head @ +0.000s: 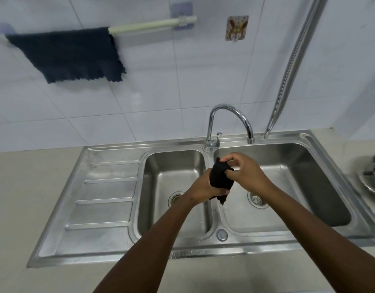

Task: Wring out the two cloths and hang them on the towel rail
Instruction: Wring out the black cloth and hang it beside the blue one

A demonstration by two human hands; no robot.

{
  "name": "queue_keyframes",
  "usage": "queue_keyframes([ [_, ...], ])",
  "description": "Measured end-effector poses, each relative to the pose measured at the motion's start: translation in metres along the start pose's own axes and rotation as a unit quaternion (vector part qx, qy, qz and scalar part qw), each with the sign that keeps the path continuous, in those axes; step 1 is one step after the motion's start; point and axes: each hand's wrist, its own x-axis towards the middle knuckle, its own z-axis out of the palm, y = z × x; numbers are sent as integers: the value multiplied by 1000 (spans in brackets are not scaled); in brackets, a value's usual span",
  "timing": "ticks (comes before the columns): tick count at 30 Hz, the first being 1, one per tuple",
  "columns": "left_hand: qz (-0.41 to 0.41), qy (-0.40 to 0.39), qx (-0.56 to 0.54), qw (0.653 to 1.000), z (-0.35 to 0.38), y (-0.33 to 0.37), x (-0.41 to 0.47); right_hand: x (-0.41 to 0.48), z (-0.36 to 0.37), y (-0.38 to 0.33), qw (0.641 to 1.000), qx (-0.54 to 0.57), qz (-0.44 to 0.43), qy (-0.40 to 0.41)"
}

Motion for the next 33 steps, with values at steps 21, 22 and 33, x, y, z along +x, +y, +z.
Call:
queue_keyframes([
  [21, -256, -188, -18, 948, -60, 39, -25, -12, 29, 10, 934, -287, -201, -65],
  [22, -244, -190, 33, 950, -64, 45, -27, -9, 28, 7, 931, -302, -190, -71],
  [33, -24, 39, 575, 817, -67, 45, -34, 25, 40, -23, 925, -331, -2, -187],
])
